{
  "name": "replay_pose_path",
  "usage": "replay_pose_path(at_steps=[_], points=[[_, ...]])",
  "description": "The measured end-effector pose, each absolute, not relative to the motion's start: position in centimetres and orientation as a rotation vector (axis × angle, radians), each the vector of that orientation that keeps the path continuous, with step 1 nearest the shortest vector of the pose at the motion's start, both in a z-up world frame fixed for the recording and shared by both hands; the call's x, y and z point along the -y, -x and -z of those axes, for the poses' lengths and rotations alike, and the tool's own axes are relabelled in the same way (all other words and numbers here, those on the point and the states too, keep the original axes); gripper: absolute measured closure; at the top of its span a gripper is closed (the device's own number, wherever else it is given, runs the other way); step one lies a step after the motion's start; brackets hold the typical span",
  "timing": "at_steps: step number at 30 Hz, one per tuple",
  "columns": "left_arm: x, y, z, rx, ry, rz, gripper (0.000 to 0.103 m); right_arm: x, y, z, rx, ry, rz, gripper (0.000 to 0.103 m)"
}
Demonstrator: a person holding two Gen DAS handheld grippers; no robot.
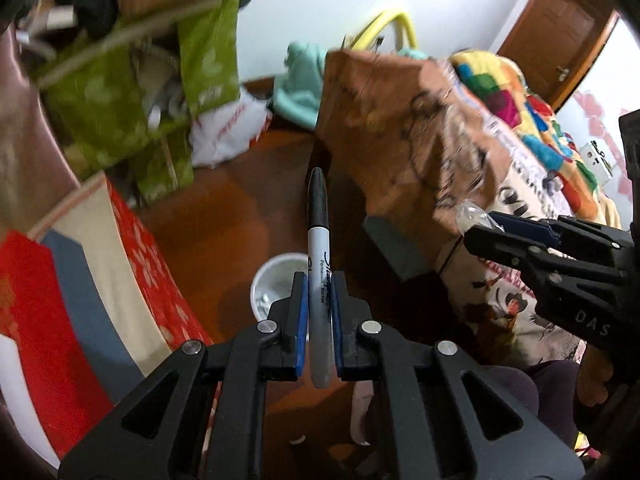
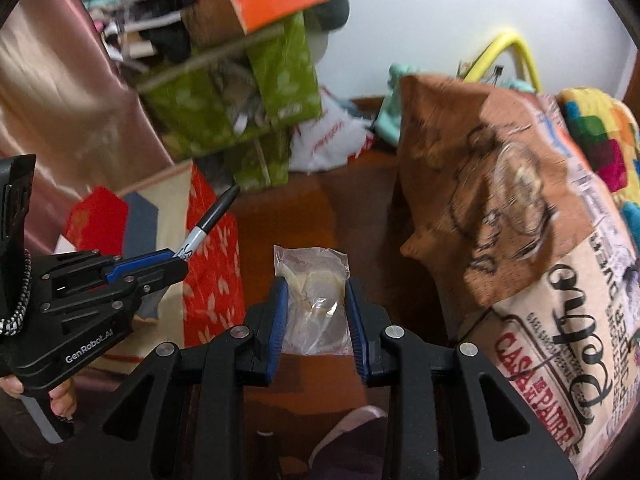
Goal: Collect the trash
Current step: 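Carry the marker and plastic bag in both tools over the white bin, then open left tool over the bin while right tool releases the bag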
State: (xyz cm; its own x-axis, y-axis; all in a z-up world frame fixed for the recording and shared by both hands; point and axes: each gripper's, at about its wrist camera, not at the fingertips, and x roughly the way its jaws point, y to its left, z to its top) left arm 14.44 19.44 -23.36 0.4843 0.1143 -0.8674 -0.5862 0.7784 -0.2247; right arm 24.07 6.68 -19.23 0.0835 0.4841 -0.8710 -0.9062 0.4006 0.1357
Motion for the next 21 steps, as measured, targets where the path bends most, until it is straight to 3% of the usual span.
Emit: replay_pose_path(at_steps=[12, 19, 21], points=[[-21.4, -16.0, 29.3, -1.11, 0.64, -0.477, 0.094, -11.1, -26.6, 23.4, -1.193, 0.505, -1.151, 0.075], [-21.8, -18.4, 30.0, -1.132, 0.641, -0.441, 0.094, -11.3, -27.9, 24.0, -1.232, 0.478, -1.123, 0.058], [-21.8, -19.5, 30.3, -1.162, 0.625, -0.455, 0.086, -11.0, -28.1, 24.1, -1.234, 0.481, -1.121, 0.058]])
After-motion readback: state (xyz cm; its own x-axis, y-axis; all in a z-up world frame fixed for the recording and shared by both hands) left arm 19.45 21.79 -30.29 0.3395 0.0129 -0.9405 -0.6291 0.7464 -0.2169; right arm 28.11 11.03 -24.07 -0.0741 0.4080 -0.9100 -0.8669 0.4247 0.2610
